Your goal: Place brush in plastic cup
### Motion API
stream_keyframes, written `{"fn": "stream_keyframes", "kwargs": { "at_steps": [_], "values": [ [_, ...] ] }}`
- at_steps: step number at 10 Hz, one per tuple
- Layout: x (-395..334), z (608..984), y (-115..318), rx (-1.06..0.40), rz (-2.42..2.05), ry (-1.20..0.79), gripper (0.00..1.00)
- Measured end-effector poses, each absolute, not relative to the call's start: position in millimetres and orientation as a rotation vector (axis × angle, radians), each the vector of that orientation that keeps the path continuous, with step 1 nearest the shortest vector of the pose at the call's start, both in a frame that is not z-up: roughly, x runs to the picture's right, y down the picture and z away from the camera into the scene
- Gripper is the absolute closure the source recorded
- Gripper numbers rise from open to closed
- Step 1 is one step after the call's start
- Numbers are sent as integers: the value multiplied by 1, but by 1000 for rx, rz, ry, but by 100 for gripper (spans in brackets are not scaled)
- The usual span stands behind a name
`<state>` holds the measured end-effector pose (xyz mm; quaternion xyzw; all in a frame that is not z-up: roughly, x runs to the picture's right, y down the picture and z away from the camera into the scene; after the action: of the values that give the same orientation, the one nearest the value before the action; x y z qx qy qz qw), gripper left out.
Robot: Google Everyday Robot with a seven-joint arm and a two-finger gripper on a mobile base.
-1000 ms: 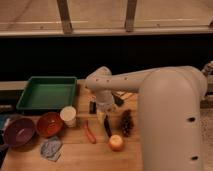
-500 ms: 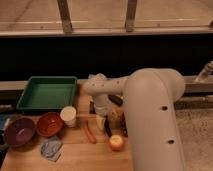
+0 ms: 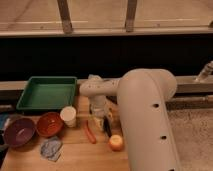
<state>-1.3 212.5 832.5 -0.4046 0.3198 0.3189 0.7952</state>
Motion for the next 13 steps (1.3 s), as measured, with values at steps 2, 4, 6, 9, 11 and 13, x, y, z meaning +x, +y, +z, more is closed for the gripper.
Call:
{"fn": "stream_keyframes", "kwargs": {
  "at_steps": [2,4,6,9,11,13],
  "values": [
    [-1,832,213,-865,683,688,91],
    [-5,832,215,-860,673,686,100],
    [-8,827,211,-860,686,670,100],
    [2,804,180,-855,763,620,100],
    [6,788,160,-836,802,580,100],
    [11,774,136,-806,860,517,100]
  ]
}}
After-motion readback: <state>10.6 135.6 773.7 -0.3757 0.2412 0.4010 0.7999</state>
